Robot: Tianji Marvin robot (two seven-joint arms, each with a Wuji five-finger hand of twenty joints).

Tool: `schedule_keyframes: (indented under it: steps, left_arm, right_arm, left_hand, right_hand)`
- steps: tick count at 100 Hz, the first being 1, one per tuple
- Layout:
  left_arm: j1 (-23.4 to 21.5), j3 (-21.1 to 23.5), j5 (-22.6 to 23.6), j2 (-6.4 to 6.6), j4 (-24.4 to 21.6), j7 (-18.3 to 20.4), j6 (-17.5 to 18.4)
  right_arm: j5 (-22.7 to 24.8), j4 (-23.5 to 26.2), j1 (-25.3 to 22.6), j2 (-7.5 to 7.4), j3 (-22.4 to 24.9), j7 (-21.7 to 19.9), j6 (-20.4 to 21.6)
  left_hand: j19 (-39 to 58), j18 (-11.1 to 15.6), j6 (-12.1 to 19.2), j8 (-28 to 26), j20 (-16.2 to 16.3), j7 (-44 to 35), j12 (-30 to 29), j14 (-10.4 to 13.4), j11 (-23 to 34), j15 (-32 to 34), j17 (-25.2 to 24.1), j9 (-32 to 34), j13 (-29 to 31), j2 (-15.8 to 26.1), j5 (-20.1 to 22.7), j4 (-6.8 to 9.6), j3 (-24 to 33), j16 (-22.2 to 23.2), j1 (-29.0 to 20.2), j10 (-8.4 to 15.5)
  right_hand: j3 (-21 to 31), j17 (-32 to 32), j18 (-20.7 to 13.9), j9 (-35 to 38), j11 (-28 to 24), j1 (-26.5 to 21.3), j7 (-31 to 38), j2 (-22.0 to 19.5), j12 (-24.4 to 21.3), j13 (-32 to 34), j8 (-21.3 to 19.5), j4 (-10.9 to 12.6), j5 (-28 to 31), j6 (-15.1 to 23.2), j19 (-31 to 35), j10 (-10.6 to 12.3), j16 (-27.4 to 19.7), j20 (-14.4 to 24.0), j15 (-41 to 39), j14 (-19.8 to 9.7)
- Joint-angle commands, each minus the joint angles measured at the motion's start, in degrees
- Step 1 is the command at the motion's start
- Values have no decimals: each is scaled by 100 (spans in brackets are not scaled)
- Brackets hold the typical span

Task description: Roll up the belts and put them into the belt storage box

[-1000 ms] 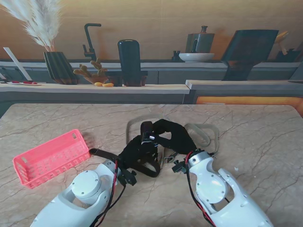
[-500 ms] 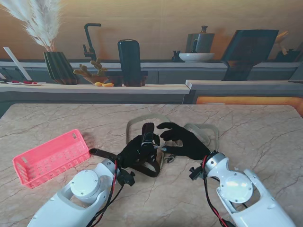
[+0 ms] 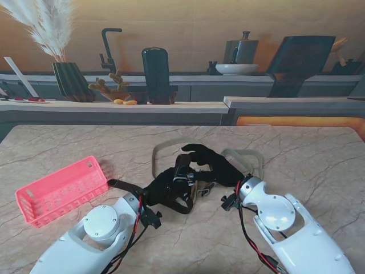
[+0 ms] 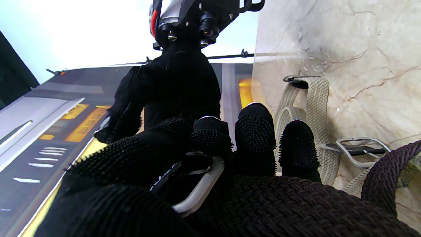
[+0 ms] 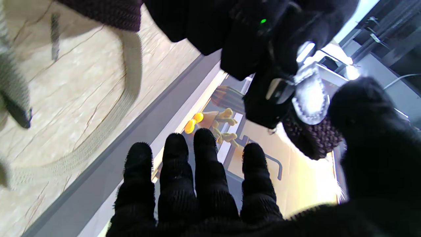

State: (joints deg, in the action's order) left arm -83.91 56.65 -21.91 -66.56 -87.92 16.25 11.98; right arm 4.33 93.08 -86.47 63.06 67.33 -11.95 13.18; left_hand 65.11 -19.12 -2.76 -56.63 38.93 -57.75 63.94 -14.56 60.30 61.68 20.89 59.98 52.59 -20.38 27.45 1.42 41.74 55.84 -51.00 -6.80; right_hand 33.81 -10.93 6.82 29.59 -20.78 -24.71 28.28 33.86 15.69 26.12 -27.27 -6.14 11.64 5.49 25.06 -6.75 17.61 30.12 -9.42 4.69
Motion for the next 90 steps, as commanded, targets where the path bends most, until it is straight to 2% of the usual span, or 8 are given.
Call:
schedule_keyframes:
  steps: [1, 19, 23, 36, 47, 56, 70, 90]
  left_arm:
    - [-11, -13, -5, 0, 3, 39, -26]
    - [-4, -26, -19, 3, 7, 68, -42]
    - [-7, -26, -21, 2, 4, 64, -41]
    - [-11, -24, -20, 2, -3, 63, -52]
    - [-24, -25, -63, -23, -2, 8, -78]
    - [-51, -19, -49, -68, -10, -199, -104]
    - [11, -2, 386, -59, 72, -397, -30]
    - [17, 132, 687, -40, 110, -549, 111]
  right_arm:
    - [-106, -5, 53, 29, -59, -97, -33]
    - [-426, -72, 167, 25, -188, -296, -68]
    - [-447, -83, 182, 23, -208, -318, -67]
    - [-508, -112, 199, 42, -261, -277, -46]
    - [-502, -133, 207, 63, -298, -192, 0]
    - [-427, -108, 171, 108, -307, 48, 53]
    - [-197, 59, 6, 184, -240, 541, 178]
    - [502, 339, -222, 302, -125, 1400, 351]
  left_hand:
    - [-10, 26, 248, -98, 62, 75, 103, -25, -45, -25, -49, 27, -84, 118, 15, -140, -43, 90, -214, 69]
    - [-50, 36, 252, -98, 46, 100, 113, -22, -80, -65, -58, 4, -100, 140, 14, -159, -94, 89, -247, 87]
    - [-56, 37, 253, -97, 43, 108, 113, -19, -94, -74, -64, 3, -108, 143, 13, -162, -106, 90, -252, 77]
    - [-73, 43, 273, -83, 36, 143, 116, -11, -114, -96, -70, -2, -117, 148, 10, -166, -147, 89, -260, 91]
    - [-205, 74, 356, 211, -42, 392, -75, -7, -455, -428, -89, -23, -177, 30, 136, -216, -272, -66, -234, 91]
    - [-745, 26, 303, 1012, -344, 1067, -299, -109, -1880, -1698, -411, -543, -771, -321, 69, -363, -434, -757, 356, -24]
    - [-1484, 77, 80, 1885, -552, 2540, -2770, 68, -3597, -2961, -689, -1752, -1427, -302, -127, -294, -1049, -1536, 1433, -44]
    - [-2474, 275, 103, 2490, -980, 3347, -3762, 189, -4480, -3884, -918, -2656, -1995, -779, -456, -388, -1056, -2056, 1839, -98]
  right_hand:
    - [-42, 74, -409, -49, 2, -227, 143, 160, -84, -152, -27, 120, 159, 345, -210, 18, -128, -167, 115, -210]
    - [1538, -102, -458, 1101, 66, -362, 1103, 255, 10, 137, -143, -106, 2154, 1225, -191, 251, -267, -352, -29, -290]
    - [1457, -141, -441, 1431, 121, -688, 1933, 173, 60, 265, 586, -656, 2444, 1599, -117, 396, -264, -451, -89, -323]
    - [1450, -307, -280, 2466, -77, -1212, 2946, -24, 152, 701, 1177, -762, 3807, 1916, 33, 885, -169, -490, -318, -410]
    - [1769, -394, -158, 3210, -275, -1169, 3124, 212, 411, 1059, 1371, -813, 4028, 1899, 217, 1126, -64, -470, -489, -573]
    - [1948, -490, -10, 3584, -314, -1109, 3169, 346, 483, 1302, 1377, -826, 4122, 1971, 364, 1096, 25, -428, -650, -607]
    - [2022, -580, 114, 3744, -360, -1090, 3190, 365, 526, 1494, 1373, -852, 4130, 1976, 514, 1060, 128, -375, -818, -603]
    - [2188, -622, 263, 3799, -397, -1060, 3217, 415, 550, 1661, 1375, -876, 4150, 1836, 808, 1063, 354, -279, -1087, -572]
